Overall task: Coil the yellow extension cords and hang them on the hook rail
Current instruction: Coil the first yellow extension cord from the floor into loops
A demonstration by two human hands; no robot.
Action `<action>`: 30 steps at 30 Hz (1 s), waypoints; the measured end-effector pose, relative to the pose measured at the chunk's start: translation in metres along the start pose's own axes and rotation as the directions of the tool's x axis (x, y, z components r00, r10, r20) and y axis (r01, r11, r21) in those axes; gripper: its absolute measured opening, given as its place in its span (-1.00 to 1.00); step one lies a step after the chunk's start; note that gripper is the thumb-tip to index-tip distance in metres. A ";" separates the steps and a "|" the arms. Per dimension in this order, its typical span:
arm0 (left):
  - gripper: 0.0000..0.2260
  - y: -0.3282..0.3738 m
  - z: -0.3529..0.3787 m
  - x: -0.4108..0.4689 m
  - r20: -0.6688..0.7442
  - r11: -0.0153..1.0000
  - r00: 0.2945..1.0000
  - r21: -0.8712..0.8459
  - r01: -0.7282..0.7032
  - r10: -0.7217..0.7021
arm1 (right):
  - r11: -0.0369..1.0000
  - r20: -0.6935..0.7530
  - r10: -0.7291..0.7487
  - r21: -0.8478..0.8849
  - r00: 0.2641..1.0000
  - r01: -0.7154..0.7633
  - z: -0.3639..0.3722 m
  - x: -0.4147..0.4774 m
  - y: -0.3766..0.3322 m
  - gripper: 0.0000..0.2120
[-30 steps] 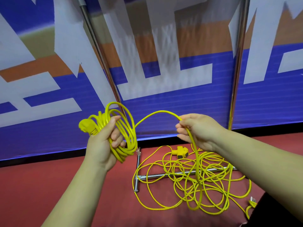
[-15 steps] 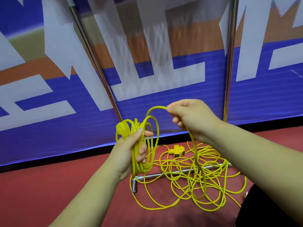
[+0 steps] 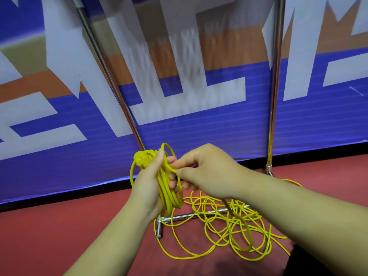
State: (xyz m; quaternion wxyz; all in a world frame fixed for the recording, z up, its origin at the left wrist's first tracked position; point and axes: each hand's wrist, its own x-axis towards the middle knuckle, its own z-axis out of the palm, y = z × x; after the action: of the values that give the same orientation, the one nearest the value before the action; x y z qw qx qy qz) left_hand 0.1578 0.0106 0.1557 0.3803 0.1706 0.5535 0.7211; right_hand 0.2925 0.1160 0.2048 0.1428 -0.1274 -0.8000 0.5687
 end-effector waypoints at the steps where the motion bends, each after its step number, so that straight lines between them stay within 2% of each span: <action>1: -0.52 0.000 0.000 0.000 -0.057 0.999 0.998 0.046 -0.019 0.021 | 0.998 0.005 -0.014 -0.067 1.000 0.014 0.002 0.000 0.001 -0.79; 4: -0.77 0.002 0.003 0.001 -0.205 0.985 0.967 0.114 -0.128 0.150 | 0.976 0.051 -0.054 -0.209 0.997 0.063 0.007 -0.002 0.007 -0.73; 6: -0.87 0.007 0.004 0.001 -0.275 0.967 0.930 0.136 -0.214 0.244 | 0.979 0.047 -0.070 -0.187 0.996 0.077 0.012 -0.002 0.013 -0.67; 8: -0.87 0.016 0.004 0.001 -0.336 0.950 0.889 0.126 -0.286 0.312 | 0.995 0.025 -0.052 -0.087 0.998 0.054 0.018 -0.003 0.018 -0.71; 11: -0.86 0.033 -0.003 -0.001 -0.422 0.948 0.860 -0.007 -0.319 0.286 | 0.997 0.043 0.009 0.071 0.999 -0.012 0.021 0.000 0.026 -0.81; 13: -0.82 0.042 -0.010 -0.004 -0.444 0.943 0.864 -0.108 -0.314 0.237 | 0.993 0.089 0.042 0.108 0.995 -0.052 0.017 0.003 0.033 -0.81; 20: -0.86 0.059 -0.015 -0.014 -0.348 0.914 0.926 -0.309 -0.262 0.148 | 0.990 0.261 0.081 0.090 0.962 -0.108 0.014 0.018 0.066 -0.79; 23: -0.87 0.068 -0.016 -0.018 -0.341 0.897 0.928 -0.349 -0.272 0.148 | 0.994 0.361 0.106 -0.055 0.926 -0.092 0.014 0.019 0.075 -0.79; 26: -0.87 0.077 -0.027 -0.022 -0.309 0.846 0.935 -0.439 -0.302 0.174 | 0.962 0.498 0.219 -0.255 0.839 -0.099 0.013 0.018 0.090 -0.70; 28: -0.87 0.079 -0.037 -0.024 -0.261 0.828 0.948 -0.479 -0.292 0.184 | 0.945 0.480 0.280 -0.292 0.831 -0.150 0.013 0.016 0.101 -0.60; 30: -0.87 0.078 -0.042 -0.028 -0.232 0.842 0.956 -0.466 -0.271 0.179 | 0.942 0.360 0.304 -0.253 0.882 -0.222 0.011 0.018 0.108 -0.50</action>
State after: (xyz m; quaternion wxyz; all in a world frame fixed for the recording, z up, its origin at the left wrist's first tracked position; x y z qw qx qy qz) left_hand 0.1200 -0.0462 0.2195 0.2719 0.0664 0.3593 0.8903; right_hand 0.2758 0.1472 0.1010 -0.1136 -0.1324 -0.8413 0.5116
